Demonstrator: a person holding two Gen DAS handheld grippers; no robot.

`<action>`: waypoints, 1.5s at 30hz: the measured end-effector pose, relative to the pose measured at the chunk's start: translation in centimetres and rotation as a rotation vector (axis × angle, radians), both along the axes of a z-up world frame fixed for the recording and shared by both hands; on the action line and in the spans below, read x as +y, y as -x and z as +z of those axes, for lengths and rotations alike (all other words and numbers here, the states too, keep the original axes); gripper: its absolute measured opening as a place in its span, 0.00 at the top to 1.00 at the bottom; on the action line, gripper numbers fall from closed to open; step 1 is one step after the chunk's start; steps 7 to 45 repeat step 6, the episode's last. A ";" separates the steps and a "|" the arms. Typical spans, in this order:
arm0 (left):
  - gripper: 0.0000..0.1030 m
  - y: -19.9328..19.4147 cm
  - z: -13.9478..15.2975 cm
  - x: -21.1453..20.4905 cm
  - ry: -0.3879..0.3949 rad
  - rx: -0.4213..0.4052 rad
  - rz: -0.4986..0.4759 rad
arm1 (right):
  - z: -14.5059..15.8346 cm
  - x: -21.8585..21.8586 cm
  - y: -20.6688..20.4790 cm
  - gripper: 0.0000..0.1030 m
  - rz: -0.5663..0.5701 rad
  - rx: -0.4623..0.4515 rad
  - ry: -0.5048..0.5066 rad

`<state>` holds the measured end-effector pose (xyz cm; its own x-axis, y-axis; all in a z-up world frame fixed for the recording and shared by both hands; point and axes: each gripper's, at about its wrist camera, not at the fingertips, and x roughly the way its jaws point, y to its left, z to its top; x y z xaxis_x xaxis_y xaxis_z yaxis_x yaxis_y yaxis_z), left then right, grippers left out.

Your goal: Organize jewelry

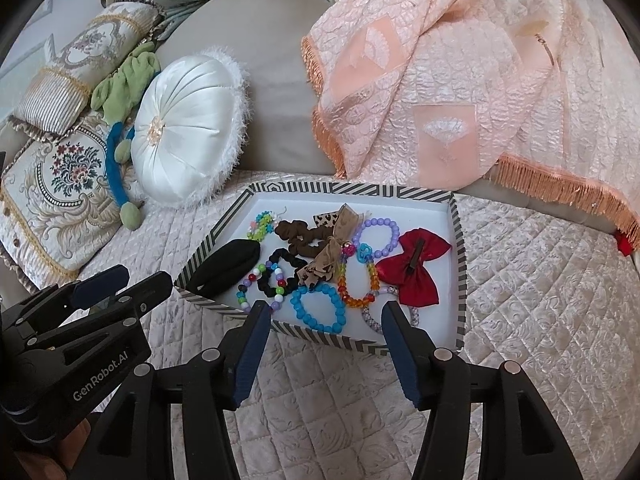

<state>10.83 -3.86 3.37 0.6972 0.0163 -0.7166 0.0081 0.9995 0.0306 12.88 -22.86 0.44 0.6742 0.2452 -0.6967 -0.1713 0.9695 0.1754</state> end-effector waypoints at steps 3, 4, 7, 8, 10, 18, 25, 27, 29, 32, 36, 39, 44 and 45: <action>0.55 0.0 -0.1 0.0 -0.004 -0.007 -0.006 | -0.1 -0.2 0.1 0.46 -0.001 0.003 -0.005; 0.55 0.1 -0.1 -0.1 -0.006 -0.007 -0.008 | -0.1 -0.3 0.1 0.46 -0.002 0.003 -0.007; 0.55 0.1 -0.2 -0.1 -0.004 0.000 -0.013 | -0.1 -0.8 0.3 0.46 -0.006 0.000 -0.009; 0.55 0.1 -0.2 -0.1 -0.004 0.000 -0.013 | -0.1 -0.8 0.3 0.46 -0.006 0.000 -0.009; 0.55 0.1 -0.2 -0.1 -0.004 0.000 -0.013 | -0.1 -0.8 0.3 0.46 -0.006 0.000 -0.009; 0.55 0.1 -0.2 -0.1 -0.004 0.000 -0.013 | -0.1 -0.8 0.3 0.46 -0.006 0.000 -0.009; 0.55 0.1 -0.2 -0.1 -0.004 0.000 -0.013 | -0.1 -0.8 0.3 0.46 -0.006 0.000 -0.009; 0.55 0.1 -0.2 -0.1 -0.004 0.000 -0.013 | -0.1 -0.8 0.3 0.46 -0.006 0.000 -0.009; 0.55 0.1 -0.2 -0.1 -0.004 0.000 -0.013 | -0.1 -0.8 0.3 0.46 -0.006 0.000 -0.009; 0.55 0.1 -0.2 -0.1 -0.004 0.000 -0.013 | -0.1 -0.8 0.3 0.46 -0.006 0.000 -0.009; 0.55 0.1 -0.2 -0.1 -0.004 0.000 -0.013 | -0.1 -0.8 0.3 0.46 -0.006 0.000 -0.009; 0.55 0.1 -0.2 -0.1 -0.004 0.000 -0.013 | -0.1 -0.8 0.3 0.46 -0.006 0.000 -0.009; 0.55 0.1 -0.2 -0.1 -0.004 0.000 -0.013 | -0.1 -0.8 0.3 0.46 -0.006 0.000 -0.009; 0.55 0.1 -0.2 -0.1 -0.004 0.000 -0.013 | -0.1 -0.8 0.3 0.46 -0.006 0.000 -0.009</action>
